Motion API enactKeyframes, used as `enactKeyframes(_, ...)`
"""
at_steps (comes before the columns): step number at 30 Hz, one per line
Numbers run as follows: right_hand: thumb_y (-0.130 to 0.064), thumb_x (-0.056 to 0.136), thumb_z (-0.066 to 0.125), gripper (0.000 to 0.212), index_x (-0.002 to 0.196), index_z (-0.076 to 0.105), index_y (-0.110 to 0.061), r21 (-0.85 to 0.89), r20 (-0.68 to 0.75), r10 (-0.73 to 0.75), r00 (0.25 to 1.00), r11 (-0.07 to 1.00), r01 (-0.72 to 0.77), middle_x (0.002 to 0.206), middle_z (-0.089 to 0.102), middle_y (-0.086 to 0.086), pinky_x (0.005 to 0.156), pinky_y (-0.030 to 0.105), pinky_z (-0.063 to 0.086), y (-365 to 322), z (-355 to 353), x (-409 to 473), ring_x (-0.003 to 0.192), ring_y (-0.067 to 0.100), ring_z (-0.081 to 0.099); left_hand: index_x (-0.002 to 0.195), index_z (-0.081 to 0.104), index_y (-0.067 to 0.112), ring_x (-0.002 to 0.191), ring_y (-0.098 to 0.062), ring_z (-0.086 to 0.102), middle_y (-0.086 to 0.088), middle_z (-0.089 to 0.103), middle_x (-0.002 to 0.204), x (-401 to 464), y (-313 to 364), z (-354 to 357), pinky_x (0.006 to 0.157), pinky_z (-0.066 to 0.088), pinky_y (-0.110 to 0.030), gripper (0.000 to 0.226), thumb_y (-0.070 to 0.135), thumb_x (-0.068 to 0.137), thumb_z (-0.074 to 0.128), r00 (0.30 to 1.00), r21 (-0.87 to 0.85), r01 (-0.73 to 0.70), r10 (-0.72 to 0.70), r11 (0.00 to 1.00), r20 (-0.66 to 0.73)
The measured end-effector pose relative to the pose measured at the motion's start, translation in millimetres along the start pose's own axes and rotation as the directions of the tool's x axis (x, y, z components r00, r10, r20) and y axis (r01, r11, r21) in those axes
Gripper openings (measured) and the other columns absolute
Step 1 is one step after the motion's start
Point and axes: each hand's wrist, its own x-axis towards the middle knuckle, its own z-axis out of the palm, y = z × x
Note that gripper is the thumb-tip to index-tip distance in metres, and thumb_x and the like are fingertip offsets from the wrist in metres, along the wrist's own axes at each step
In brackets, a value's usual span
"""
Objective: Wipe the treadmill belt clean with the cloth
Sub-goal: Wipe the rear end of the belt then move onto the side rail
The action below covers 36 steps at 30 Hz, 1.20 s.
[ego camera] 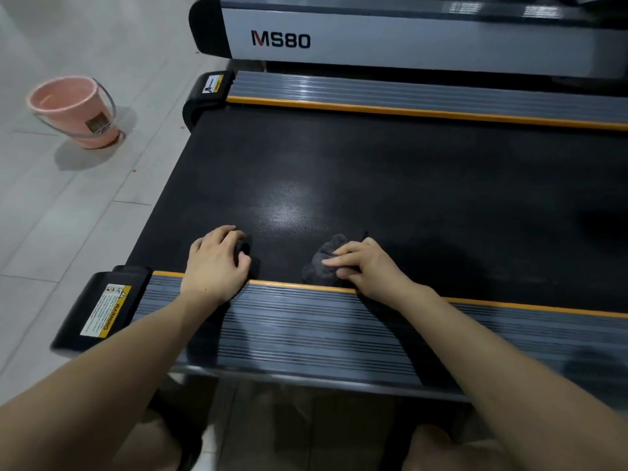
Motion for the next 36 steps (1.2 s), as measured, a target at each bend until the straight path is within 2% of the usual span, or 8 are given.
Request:
enactKeyframes(6, -0.016, 0.084, 0.075, 0.035, 0.112, 0.073, -0.037, -0.042, -0.057, -0.068, 0.996, 0.997, 0.066, 0.115, 0.064, -0.016, 0.090, 0.014, 0.032, 4.9, 9.6, 5.8, 0.091, 0.014, 0.043, 0.119, 0.065, 0.019, 0.122, -0.025, 0.056, -0.001, 0.062, 0.129, -0.5, -3.2, 1.2, 0.104, 0.044, -0.046, 0.042, 0.036, 0.089, 0.040, 1.000, -0.029, -0.004, 0.005, 1.000, 0.028)
enactKeyframes(12, -0.014, 0.085, 0.074, 0.035, 0.113, 0.073, -0.035, -0.040, -0.048, -0.115, 0.992, 0.993, 0.113, 0.118, 0.063, -0.015, 0.091, 0.009, 0.029, -8.5, 19.6, 29.3, 0.093, 0.016, 0.042, 0.120, 0.068, 0.021, 0.136, -0.024, 0.048, -0.002, 0.057, 0.143, 4.0, -18.5, -7.3, 0.108, 0.043, -0.046, 0.041, 0.036, 0.090, 0.044, 0.993, -0.046, -0.027, 0.032, 0.999, 0.118)
enactKeyframes(18, -0.013, 0.086, 0.073, 0.035, 0.115, 0.073, -0.032, -0.069, -0.028, -0.269, 0.963, 0.961, 0.266, 0.118, 0.065, -0.011, 0.090, 0.012, 0.031, -46.2, 60.3, 83.5, 0.089, 0.015, 0.039, 0.127, 0.066, 0.022, 0.141, -0.022, 0.043, 0.000, 0.054, 0.148, -5.6, -52.3, -19.5, 0.109, 0.039, -0.045, 0.036, 0.031, 0.095, 0.050, 0.994, 0.046, 0.025, -0.030, 0.999, 0.108)
enactKeyframes(22, -0.019, 0.091, 0.067, 0.029, 0.117, 0.072, -0.030, -0.092, -0.030, -0.339, 0.940, 0.938, 0.335, 0.117, 0.067, -0.008, 0.087, 0.021, 0.035, -74.0, 76.6, 135.4, 0.087, 0.014, 0.042, 0.131, 0.063, 0.023, 0.137, -0.023, 0.047, 0.000, 0.057, 0.144, -4.4, -69.7, -30.1, 0.108, 0.040, -0.044, 0.041, 0.031, 0.092, 0.051, 0.991, 0.123, -0.018, 0.001, 0.992, 0.133)
enactKeyframes(25, -0.017, 0.091, 0.065, 0.026, 0.113, 0.074, -0.025, -0.084, 0.002, -0.324, 0.946, 0.943, 0.323, 0.109, 0.071, -0.005, 0.091, 0.030, 0.039, -96.4, 80.1, 183.1, 0.094, 0.007, 0.053, 0.125, 0.063, 0.026, 0.133, -0.023, 0.050, 0.002, 0.061, 0.136, -3.5, -77.1, -41.3, 0.105, 0.040, -0.042, 0.037, 0.033, 0.091, 0.050, 0.987, 0.161, -0.025, -0.001, 0.987, 0.159)
enactKeyframes(29, -0.022, 0.094, 0.060, 0.031, 0.120, 0.069, -0.036, -0.077, -0.104, -0.096, 0.990, 0.993, 0.088, 0.115, 0.069, -0.012, 0.097, 0.020, 0.032, -100.2, 78.3, 220.2, 0.105, 0.018, 0.059, 0.118, 0.060, 0.026, 0.123, -0.025, 0.053, 0.001, 0.062, 0.125, 5.9, -92.1, -66.5, 0.100, 0.041, -0.041, 0.030, 0.035, 0.092, 0.047, 0.977, 0.213, -0.036, -0.011, 0.976, 0.214)
enactKeyframes(32, -0.028, 0.093, 0.060, 0.032, 0.123, 0.066, -0.033, -0.136, -0.055, -0.179, 0.982, 0.976, 0.170, 0.114, 0.069, -0.011, 0.098, 0.036, 0.041, -97.1, 85.3, 206.6, 0.100, 0.023, 0.062, 0.125, 0.056, 0.027, 0.124, -0.024, 0.052, 0.001, 0.060, 0.128, 11.7, -109.4, -80.9, 0.101, 0.041, -0.039, 0.036, 0.039, 0.093, 0.048, 0.957, 0.283, -0.135, 0.051, 0.949, 0.286)
enactKeyframes(36, -0.028, 0.093, 0.062, 0.030, 0.123, 0.067, -0.033, -0.146, -0.043, -0.266, 0.963, 0.955, 0.258, 0.119, 0.064, -0.016, 0.091, 0.028, 0.036, -92.1, 88.3, 151.6, 0.086, 0.024, 0.052, 0.130, 0.054, 0.027, 0.126, -0.022, 0.052, 0.002, 0.058, 0.131, 6.0, -119.9, -82.2, 0.103, 0.041, -0.038, 0.039, 0.038, 0.093, 0.047, 0.933, 0.304, -0.224, 0.113, 0.926, 0.342)
